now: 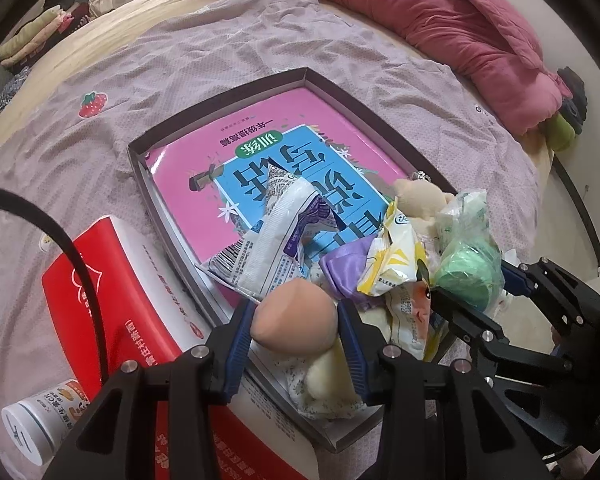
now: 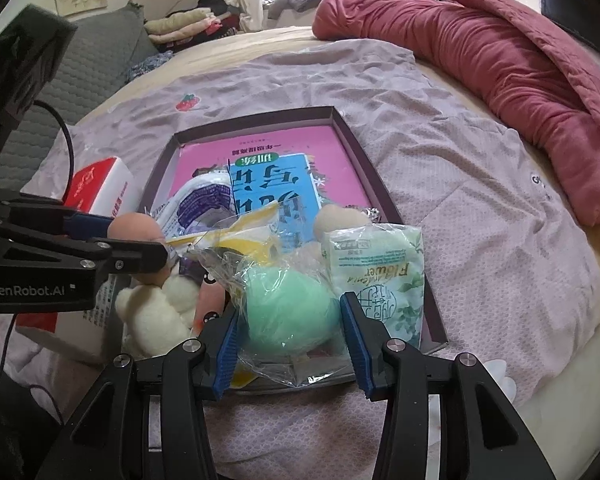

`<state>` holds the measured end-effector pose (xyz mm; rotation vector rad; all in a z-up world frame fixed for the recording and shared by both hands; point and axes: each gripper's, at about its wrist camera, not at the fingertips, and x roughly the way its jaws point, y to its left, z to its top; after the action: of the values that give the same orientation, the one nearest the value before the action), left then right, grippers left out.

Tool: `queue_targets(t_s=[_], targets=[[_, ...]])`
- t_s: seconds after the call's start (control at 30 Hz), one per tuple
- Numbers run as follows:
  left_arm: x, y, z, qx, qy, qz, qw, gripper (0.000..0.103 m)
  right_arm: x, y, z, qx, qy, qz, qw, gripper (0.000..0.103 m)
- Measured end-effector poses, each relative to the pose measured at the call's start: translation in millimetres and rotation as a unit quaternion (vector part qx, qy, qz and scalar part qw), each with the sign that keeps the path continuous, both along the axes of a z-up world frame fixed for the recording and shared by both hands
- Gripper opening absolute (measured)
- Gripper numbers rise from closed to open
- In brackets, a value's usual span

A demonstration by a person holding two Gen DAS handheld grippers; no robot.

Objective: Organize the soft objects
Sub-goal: 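Lower the sponge and green ball into the tray and open both grippers, then raise both open tools away from the tray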

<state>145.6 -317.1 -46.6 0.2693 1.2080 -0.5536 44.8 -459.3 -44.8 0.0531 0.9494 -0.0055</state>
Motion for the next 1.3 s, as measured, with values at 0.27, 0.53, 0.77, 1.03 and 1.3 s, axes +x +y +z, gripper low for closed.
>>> queue_targets(t_s=[0.27,0.53,0.77,1.03,1.3], targets=[[1.6,-0.7,-1.3,0.000,0.002,0.003,1.0000,0.044,-4.0,-0.7,3.2,0.002,-0.010,-0.004,1.000,0.064],[4.8,-0.7,0.0,-0.006,0.006,0.005,1.0000,0.044,-14.3,5.2,10.5,-0.013,-0.023,0.013,1.000,0.072],[7.4,2.5,2.0,-0.021,0.015,0.002,0.9997,0.053,-23.6,-0.6,24.5,-0.003,-0.048,0.007,0.999,0.073],[7.5,6.1,5.1,-0.026,0.016,0.006,0.9995,0.059,-28.5,-9.8,41.4,0.005,-0.071,-0.011,0.997,0.073],[5.9,11.7,11.4,-0.031,0.014,0.010,0.9994,0.062,-32.8,-8.1,47.6,0.002,-0.077,-0.012,0.997,0.074]])
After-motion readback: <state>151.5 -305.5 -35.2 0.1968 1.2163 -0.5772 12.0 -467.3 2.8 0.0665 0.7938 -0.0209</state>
